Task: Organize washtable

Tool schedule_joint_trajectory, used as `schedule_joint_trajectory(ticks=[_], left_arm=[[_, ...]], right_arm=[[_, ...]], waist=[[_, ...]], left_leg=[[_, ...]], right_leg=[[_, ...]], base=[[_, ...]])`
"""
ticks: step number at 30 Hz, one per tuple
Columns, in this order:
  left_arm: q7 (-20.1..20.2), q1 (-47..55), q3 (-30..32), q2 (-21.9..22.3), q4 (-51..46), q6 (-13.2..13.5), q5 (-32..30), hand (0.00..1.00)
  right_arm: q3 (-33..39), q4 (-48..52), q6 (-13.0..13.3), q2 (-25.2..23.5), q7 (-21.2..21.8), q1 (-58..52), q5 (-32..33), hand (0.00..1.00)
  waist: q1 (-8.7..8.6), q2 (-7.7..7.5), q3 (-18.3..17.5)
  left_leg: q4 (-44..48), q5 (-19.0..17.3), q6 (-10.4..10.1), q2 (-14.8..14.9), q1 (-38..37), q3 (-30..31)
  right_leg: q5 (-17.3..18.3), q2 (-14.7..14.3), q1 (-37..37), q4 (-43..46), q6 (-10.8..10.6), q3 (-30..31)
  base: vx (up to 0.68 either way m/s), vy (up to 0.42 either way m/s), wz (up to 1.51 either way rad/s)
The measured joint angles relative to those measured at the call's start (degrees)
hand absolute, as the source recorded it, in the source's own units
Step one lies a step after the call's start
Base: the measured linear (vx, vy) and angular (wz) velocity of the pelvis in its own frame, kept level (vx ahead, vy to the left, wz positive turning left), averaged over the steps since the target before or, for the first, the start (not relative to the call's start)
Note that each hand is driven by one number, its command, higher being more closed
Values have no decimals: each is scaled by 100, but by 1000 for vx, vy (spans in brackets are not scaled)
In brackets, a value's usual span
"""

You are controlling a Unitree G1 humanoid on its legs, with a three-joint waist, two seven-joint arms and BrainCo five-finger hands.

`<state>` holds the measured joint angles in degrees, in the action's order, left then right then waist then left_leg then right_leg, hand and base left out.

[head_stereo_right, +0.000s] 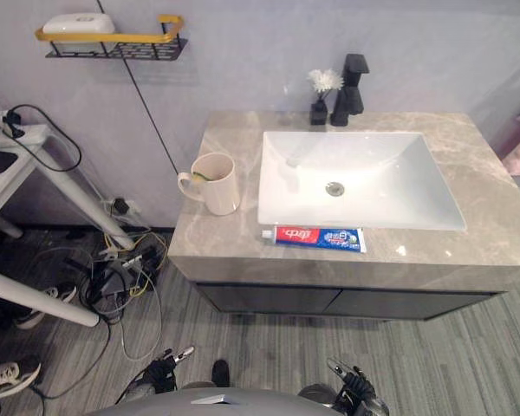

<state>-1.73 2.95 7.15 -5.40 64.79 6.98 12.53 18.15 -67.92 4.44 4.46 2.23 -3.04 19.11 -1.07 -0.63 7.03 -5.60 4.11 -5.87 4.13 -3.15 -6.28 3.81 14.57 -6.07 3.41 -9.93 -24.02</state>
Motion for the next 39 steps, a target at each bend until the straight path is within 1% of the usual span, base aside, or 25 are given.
schedule_joint_trajectory(ticks=[1,5,8,10,12,13,14,16,17,19,20,21,22,23,25,26,27,28,30,32,33,35,36,38,39], left_arm=[[2,1,-35,9,14,0,-2,0],[2,15,-40,67,48,2,-47,0],[-3,13,-36,90,47,16,-26,0],[-18,-5,-23,90,-3,48,225,0],[-128,153,143,180,-682,45,690,0],[-209,335,365,314,-1499,58,891,0],[-262,427,471,382,-1956,80,1033,0],[-689,588,1183,700,-3751,397,1560,0],[-796,570,1391,741,-4121,462,1597,0],[-1473,379,2183,768,-5496,635,1421,0],[-1664,328,2317,778,-5877,693,1311,0],[-2025,218,2503,742,-6631,786,975,0],[-2270,101,2505,675,-7253,854,634,0],[-2393,65,2468,651,-7556,851,364,0],[-2804,-104,2147,573,-8524,837,-786,0],[-2926,-208,1801,411,-8925,835,-1334,0],[-2936,-278,1637,324,-9047,831,-1653,0],[-2891,-428,1189,84,-9285,820,-2256,0],[-2804,-571,741,-99,-9460,796,-2618,0],[-2513,-696,-57,-328,-9651,793,-3067,0],[-2420,-723,-251,-388,-9677,800,-3211,0],[-2086,-786,-1029,-641,-9707,863,-3594,0],[-1954,-787,-1226,-702,-9705,866,-3660,0],[-1498,-901,-1959,-966,-9603,911,-3664,0],[-1137,-1182,-2405,-1171,-9361,932,-3667,0]], right_arm=[[-1,28,0,3,0,-17,-1,0],[-1,40,0,19,1,-14,0,0],[0,35,0,17,0,-14,-1,0],[1,28,1,14,0,-15,1,0],[3,31,8,7,-3,-24,3,0],[2,39,24,8,-5,-50,6,0],[2,42,31,8,-11,-59,6,0],[0,47,55,2,-101,-82,6,0],[0,47,59,2,-115,-94,5,0],[0,26,126,3,-162,-194,4,0],[0,25,138,3,-168,-226,4,0],[2,27,152,8,-168,-275,5,0],[18,16,149,33,-170,-306,5,0],[20,4,148,38,-166,-321,5,0],[21,-13,150,34,-148,-387,6,0],[22,-11,153,39,-100,-405,6,0],[22,-10,156,49,-81,-414,6,0],[20,-11,155,79,-23,-426,6,0],[6,-7,154,112,27,-454,6,0],[-29,-4,152,163,53,-561,5,0],[-34,-5,152,169,65,-587,5,0],[-50,-9,149,174,125,-657,5,0],[-54,-9,148,174,144,-668,5,0],[-55,-10,142,174,170,-689,4,0],[-55,-11,121,177,183,-694,4,0]], waist=[[-4,27,-29],[-8,103,-70],[-7,103,-73],[-8,88,-76],[-6,79,-78],[9,74,-81],[13,72,-83],[39,51,-105],[51,44,-114],[91,20,-215],[107,15,-230],[147,10,-240],[166,10,-255],[166,8,-272],[165,4,-389],[158,23,-423],[158,37,-440],[155,77,-508],[143,110,-535],[128,158,-594],[112,167,-600],[40,181,-611],[17,180,-614],[-1,173,-618],[2,168,-619]], left_leg=[[-8,-1,20,-12,-1,-77],[4,-4,37,-13,-9,-181],[15,-20,14,7,-18,-200],[-2,-25,7,22,-21,-213],[-23,-26,5,34,-6,-218],[-35,-28,4,34,10,-208],[-36,-31,4,34,20,-198],[-37,-39,12,38,78,-170],[-37,-42,12,39,80,-173],[-36,-54,7,47,91,-215],[-36,-54,7,50,91,-235],[-27,-53,7,51,91,-254],[20,-50,7,50,90,-254],[21,-48,6,50,90,-253],[20,-47,5,57,86,-273],[17,-47,5,72,68,-298],[13,-47,5,82,65,-311],[-34,-41,-4,113,81,-376],[-37,-36,-12,132,73,-414],[-37,-36,-12,153,63,-455],[-38,-36,-12,157,67,-455],[-37,-24,-20,172,56,-474],[-37,-23,-21,179,52,-495],[-37,-23,-21,196,44,-557],[-37,-19,-19,199,45,-579]], right_leg=[[-55,-1,-4,-81,-55,45],[-135,-49,-21,-233,-53,140],[-139,-91,-77,-312,-48,136],[-150,-123,-107,-388,-33,124],[-156,-144,-112,-431,-29,115],[-156,-147,-111,-444,-28,99],[-155,-148,-109,-448,-27,90],[-152,-157,-90,-458,-20,50],[-152,-159,-92,-459,-17,53],[-156,-165,-65,-453,-7,107],[-157,-164,-49,-446,-7,132],[-161,-162,-31,-430,-1,152],[-163,-157,-23,-406,2,156],[-165,-156,-21,-397,4,157],[-169,-155,3,-372,10,189],[-173,-162,13,-349,17,218],[-174,-166,31,-328,20,240],[-172,-180,122,-261,44,318],[-173,-197,147,-248,68,367],[-188,-218,176,-241,91,452],[-190,-221,179,-241,94,452],[-201,-235,190,-245,103,461],[-206,-238,190,-246,102,465],[-244,-256,201,-280,108,513],[-267,-262,208,-300,105,535]], base=[[101,11,-21],[92,-22,-13],[80,-41,0],[38,-38,0],[4,-16,0],[7,-13,5],[9,-9,9],[12,-2,7],[0,0,0],[30,-7,-8],[27,-5,-11],[12,2,-7],[0,0,0],[0,0,0],[-16,7,-4],[-42,14,-11],[-75,19,-20],[-82,18,-20],[-71,14,-17],[-58,14,-15],[-43,12,-7],[-15,5,0],[-22,9,-7],[-15,10,-12],[-10,12,-9]])
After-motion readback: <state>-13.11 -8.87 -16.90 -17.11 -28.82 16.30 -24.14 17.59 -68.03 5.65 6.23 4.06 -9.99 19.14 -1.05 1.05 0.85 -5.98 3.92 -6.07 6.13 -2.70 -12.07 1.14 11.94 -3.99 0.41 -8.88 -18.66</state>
